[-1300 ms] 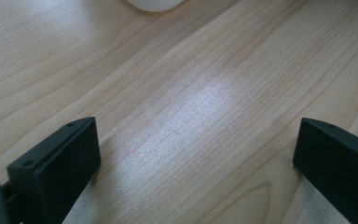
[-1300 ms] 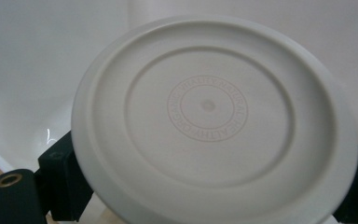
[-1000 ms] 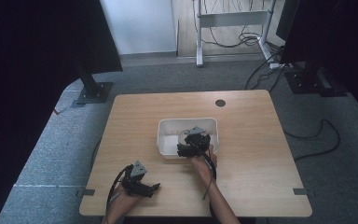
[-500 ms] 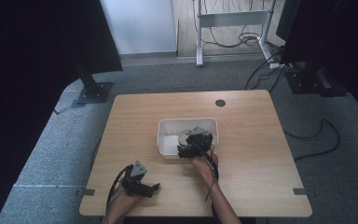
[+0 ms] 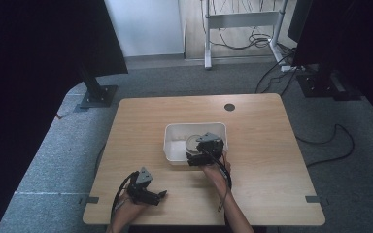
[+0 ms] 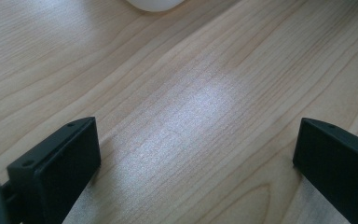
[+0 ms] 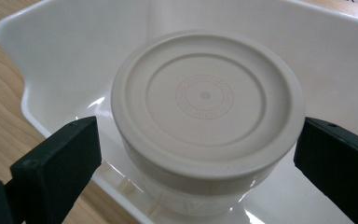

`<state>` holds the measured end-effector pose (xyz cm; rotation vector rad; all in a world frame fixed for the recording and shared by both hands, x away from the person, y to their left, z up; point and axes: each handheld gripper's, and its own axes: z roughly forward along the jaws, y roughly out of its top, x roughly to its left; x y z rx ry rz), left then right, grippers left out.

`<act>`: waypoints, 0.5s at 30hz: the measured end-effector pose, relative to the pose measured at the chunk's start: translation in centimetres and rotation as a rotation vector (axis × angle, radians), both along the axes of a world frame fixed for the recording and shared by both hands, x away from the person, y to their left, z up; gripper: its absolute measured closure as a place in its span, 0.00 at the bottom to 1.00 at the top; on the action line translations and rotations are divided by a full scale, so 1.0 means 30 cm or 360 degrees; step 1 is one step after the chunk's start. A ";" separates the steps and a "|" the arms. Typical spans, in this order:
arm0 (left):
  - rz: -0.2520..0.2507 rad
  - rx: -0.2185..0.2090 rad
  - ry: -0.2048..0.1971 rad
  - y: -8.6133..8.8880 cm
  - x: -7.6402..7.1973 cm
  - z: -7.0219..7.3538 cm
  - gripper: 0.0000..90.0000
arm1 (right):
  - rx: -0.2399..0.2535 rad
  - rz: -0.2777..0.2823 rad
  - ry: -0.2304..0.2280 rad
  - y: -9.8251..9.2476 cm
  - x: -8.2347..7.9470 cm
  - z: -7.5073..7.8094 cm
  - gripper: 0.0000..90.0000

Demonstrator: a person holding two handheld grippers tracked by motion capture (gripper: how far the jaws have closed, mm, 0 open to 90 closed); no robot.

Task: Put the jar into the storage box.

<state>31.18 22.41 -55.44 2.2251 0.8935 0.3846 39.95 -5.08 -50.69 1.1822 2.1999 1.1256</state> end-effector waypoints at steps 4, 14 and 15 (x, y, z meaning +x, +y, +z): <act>0.0000 0.0000 -0.0001 0.000 0.000 0.000 0.00 | 0.0006 0.0021 -0.0009 -0.005 -0.011 0.009 0.00; -0.0001 0.0002 -0.0002 0.000 0.000 0.000 0.00 | -0.0007 0.0058 -0.0027 -0.011 -0.043 0.031 0.01; -0.0001 0.0002 -0.0002 0.000 0.000 0.000 0.00 | -0.0008 0.0064 -0.0028 -0.012 -0.047 0.032 0.01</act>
